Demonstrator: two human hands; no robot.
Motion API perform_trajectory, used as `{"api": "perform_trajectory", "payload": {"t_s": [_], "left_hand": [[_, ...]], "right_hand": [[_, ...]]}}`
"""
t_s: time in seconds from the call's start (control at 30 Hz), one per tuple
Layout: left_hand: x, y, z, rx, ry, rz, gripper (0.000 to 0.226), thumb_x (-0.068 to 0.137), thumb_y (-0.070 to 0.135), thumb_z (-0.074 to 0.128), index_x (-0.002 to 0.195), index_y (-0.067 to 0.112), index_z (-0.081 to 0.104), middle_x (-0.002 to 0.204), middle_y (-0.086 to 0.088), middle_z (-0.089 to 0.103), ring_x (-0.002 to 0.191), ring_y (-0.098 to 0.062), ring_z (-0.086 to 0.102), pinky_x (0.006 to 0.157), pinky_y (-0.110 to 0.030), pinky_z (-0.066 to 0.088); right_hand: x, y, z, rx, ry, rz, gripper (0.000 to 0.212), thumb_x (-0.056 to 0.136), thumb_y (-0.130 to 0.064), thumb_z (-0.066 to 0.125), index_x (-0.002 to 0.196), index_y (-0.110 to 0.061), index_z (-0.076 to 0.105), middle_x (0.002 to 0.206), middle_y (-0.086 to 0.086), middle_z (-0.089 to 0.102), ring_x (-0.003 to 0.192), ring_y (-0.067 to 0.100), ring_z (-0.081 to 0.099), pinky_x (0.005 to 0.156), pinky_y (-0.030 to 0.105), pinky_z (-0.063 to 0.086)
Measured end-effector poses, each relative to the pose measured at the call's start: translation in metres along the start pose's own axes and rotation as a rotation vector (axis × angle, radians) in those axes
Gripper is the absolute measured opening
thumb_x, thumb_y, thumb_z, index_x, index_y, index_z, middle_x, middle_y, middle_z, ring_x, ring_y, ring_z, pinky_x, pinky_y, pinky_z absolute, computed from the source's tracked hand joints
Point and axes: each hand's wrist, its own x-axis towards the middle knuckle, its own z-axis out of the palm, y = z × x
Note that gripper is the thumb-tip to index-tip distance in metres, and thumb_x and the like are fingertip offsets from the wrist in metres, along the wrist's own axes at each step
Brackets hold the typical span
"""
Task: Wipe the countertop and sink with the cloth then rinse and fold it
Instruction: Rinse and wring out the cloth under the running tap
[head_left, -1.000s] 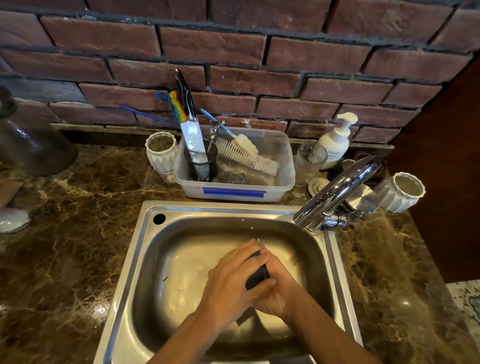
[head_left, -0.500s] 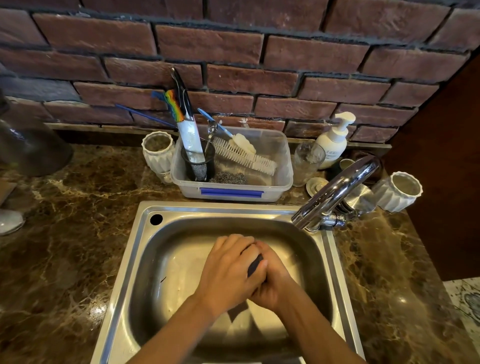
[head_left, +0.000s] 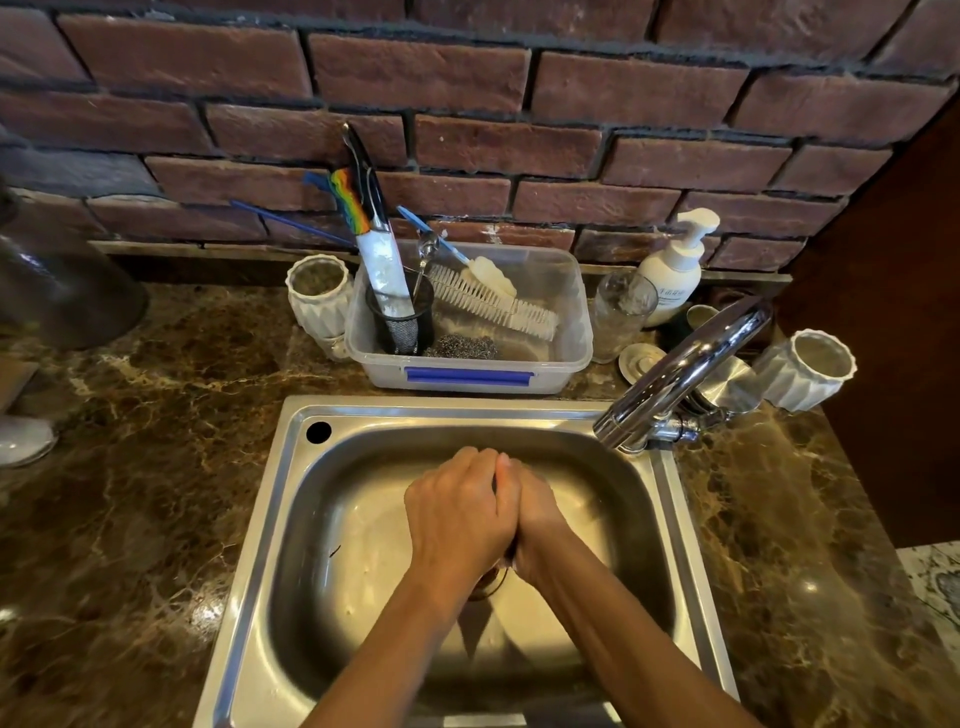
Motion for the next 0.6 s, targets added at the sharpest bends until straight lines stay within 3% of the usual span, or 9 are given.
{"api": "perform_trajectory", "payload": {"t_s": [0.07,0.17,0.2,0.27,0.3,0.37,0.47,0.53,0.6], "left_hand": [[-0.003,0.0,0.004,-0.029,-0.045,-0.114,0.039,0.098,0.036,0.039,0.075,0.023,0.068,0.063,0.01,0.058,0.052,-0.006,0.046,0.053,-0.017,0.028],[-0.011,-0.003,0.013,-0.107,-0.212,-0.381,0.038,0.103,0.032,0.038,0.074,0.026,0.061,0.064,0.011,0.055,0.057,-0.008,0.051,0.056,-0.023,0.034],[-0.013,-0.003,0.017,-0.129,-0.268,-0.477,0.038,0.103,0.031,0.038,0.073,0.025,0.059,0.065,0.007,0.056,0.06,-0.011,0.053,0.058,-0.027,0.036],[-0.018,0.001,0.021,-0.168,-0.319,-0.64,0.038,0.102,0.027,0.039,0.069,0.02,0.057,0.065,0.002,0.057,0.062,-0.014,0.052,0.059,-0.03,0.034],[-0.021,0.004,0.023,-0.203,-0.323,-0.722,0.039,0.101,0.025,0.04,0.067,0.018,0.057,0.065,0.001,0.057,0.062,-0.015,0.052,0.057,-0.031,0.034],[-0.031,0.007,0.026,-0.329,-0.31,-0.899,0.041,0.1,0.023,0.041,0.064,0.015,0.06,0.064,-0.001,0.061,0.063,-0.017,0.055,0.055,-0.032,0.036],[-0.047,0.004,0.04,-0.646,-0.276,-1.146,0.038,0.092,0.022,0.045,0.062,0.011,0.065,0.065,-0.01,0.066,0.067,-0.03,0.062,0.06,-0.044,0.049],[-0.053,0.004,0.045,-0.758,-0.267,-1.238,0.036,0.087,0.024,0.046,0.062,0.014,0.07,0.066,-0.009,0.07,0.075,-0.034,0.068,0.068,-0.055,0.056],[-0.056,0.005,0.042,-0.804,-0.233,-1.287,0.042,0.095,0.019,0.047,0.061,0.017,0.07,0.066,-0.007,0.071,0.077,-0.033,0.07,0.074,-0.056,0.057]], "right_hand": [[0.009,0.006,-0.001,-0.22,0.041,-0.121,0.022,0.104,-0.028,0.044,0.088,-0.018,0.057,0.083,0.002,0.063,0.074,0.017,0.061,0.068,0.035,0.052],[0.034,0.027,-0.01,-0.929,0.154,-0.313,0.013,0.102,-0.025,0.048,0.093,-0.019,0.055,0.096,0.005,0.064,0.087,0.02,0.063,0.08,0.036,0.053],[0.04,0.034,-0.016,-1.108,0.242,-0.438,0.008,0.097,-0.021,0.057,0.091,-0.017,0.057,0.093,0.007,0.065,0.083,0.02,0.064,0.074,0.033,0.054],[0.044,0.042,-0.025,-1.359,0.266,-0.647,0.034,0.057,-0.009,0.092,0.07,-0.011,0.061,0.063,0.006,0.061,0.051,0.019,0.06,0.043,0.027,0.048],[0.043,0.04,-0.026,-1.48,0.239,-0.683,0.047,0.031,-0.005,0.097,0.058,-0.011,0.059,0.05,0.003,0.055,0.037,0.017,0.052,0.031,0.023,0.038],[0.038,0.041,-0.031,-1.692,0.246,-0.83,0.055,0.01,-0.006,0.096,0.047,-0.014,0.056,0.041,-0.001,0.048,0.027,0.014,0.044,0.026,0.018,0.028],[0.038,0.047,-0.042,-1.941,0.123,-0.785,0.046,0.023,-0.01,0.096,0.051,-0.015,0.059,0.045,0.0,0.05,0.032,0.013,0.047,0.031,0.019,0.034],[0.036,0.051,-0.045,-2.0,0.044,-0.824,0.035,0.048,-0.01,0.093,0.068,-0.012,0.065,0.056,0.003,0.059,0.043,0.017,0.056,0.039,0.026,0.043],[0.036,0.053,-0.046,-1.995,-0.018,-0.808,0.019,0.082,-0.013,0.075,0.097,-0.008,0.064,0.083,0.01,0.068,0.069,0.026,0.066,0.059,0.035,0.051]]}}
